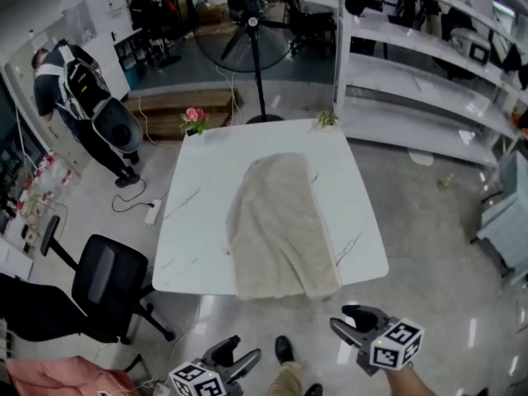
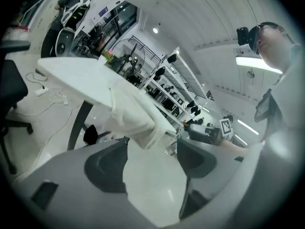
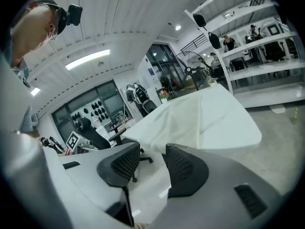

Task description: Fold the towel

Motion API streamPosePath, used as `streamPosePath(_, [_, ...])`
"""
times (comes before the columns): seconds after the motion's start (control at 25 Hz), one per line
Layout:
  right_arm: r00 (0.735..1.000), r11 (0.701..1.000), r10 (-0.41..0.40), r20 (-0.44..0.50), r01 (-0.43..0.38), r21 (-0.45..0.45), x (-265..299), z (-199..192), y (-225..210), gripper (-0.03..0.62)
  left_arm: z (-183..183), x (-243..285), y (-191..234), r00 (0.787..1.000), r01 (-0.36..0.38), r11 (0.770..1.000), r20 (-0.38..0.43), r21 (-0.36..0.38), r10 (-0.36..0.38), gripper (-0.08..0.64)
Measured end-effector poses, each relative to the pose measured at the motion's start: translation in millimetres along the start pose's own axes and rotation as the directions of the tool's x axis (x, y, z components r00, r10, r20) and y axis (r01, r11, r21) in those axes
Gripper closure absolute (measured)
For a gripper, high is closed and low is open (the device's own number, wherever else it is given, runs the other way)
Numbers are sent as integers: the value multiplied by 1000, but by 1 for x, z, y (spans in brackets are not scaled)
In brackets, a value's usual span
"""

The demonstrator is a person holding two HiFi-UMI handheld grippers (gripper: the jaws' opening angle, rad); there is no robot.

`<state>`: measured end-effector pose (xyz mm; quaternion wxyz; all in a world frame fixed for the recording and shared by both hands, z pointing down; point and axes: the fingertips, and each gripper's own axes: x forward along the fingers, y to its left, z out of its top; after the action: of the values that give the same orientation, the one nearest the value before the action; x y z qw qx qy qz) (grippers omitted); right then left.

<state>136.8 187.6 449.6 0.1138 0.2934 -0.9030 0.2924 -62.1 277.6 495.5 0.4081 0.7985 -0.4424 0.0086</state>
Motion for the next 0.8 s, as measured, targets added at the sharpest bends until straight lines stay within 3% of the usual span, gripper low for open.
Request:
streamPosePath(0.2, [998,997,-23,65,27,-72,20,99,8,444,136,13,-20,990,-23,994,140,106,8,233])
streamPosePath(0.32, [993,993,-9,121,24,-119,33,160,10,454,221,30,-23,974,-35,986,227,161,-2,235])
streamPosePath(0.44, [986,990,-6,165,29,-141,48,204,5,457,286,49,-21,965,-49,976,263,210,-9,235])
streamPosePath(0.64, [981,987,18,192,13,-159,77,247,-1,462,344,86,-3,974,-62,954,227,292,-6,235])
streamPosePath(0.8, [986,991,36,160,-14,-136,104,250,-24,463,337,128,30,983,-89,955,182,285,37,235])
